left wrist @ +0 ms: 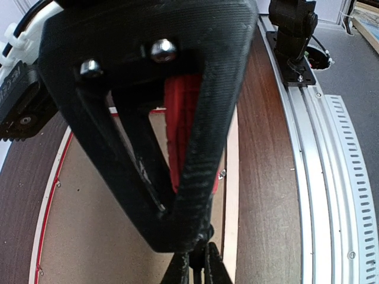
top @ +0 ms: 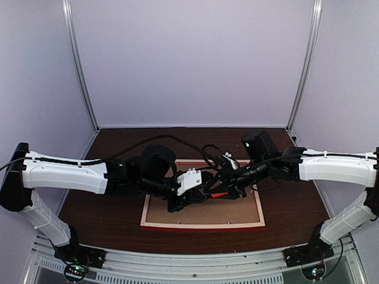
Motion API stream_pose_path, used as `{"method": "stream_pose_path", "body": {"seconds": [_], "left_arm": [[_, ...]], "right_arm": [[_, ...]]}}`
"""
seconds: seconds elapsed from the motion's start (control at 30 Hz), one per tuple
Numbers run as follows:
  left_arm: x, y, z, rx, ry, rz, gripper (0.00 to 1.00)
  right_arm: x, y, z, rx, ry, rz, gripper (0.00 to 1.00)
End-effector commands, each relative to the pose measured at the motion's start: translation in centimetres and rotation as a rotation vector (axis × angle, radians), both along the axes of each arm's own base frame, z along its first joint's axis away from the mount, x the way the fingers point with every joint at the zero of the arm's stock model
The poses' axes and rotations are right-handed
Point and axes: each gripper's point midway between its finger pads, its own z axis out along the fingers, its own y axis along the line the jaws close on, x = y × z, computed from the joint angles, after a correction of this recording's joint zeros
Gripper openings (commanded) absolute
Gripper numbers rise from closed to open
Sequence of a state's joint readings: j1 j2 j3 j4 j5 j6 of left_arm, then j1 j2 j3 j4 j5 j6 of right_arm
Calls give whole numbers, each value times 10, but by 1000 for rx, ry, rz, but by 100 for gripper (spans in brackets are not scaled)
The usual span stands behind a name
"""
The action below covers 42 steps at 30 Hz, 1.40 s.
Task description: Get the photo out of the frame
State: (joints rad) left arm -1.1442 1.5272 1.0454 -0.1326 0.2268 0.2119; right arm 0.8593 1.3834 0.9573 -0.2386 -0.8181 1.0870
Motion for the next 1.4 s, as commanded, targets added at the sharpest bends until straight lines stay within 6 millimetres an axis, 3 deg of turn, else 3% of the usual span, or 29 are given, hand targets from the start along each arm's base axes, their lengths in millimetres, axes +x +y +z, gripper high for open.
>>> {"method": "stream_pose_path", "body": {"seconds": [0.0,0.5,0.9,1.37], "left_arm": [[5,-12,17,-42,-52,3,0],[9,-11,17,-45,-67,29,0],[10,-10,18,-49,-64,43,0],[-3,-15,24,-49,-54,7,0]], "right_arm": [[-9,7,3,18,-8,43,31],[-12,2,-3,-15,-33,49,39],[-10,1,0,-10,-43,38,38],[3,-3,1,-51,-114,-10,36]]}}
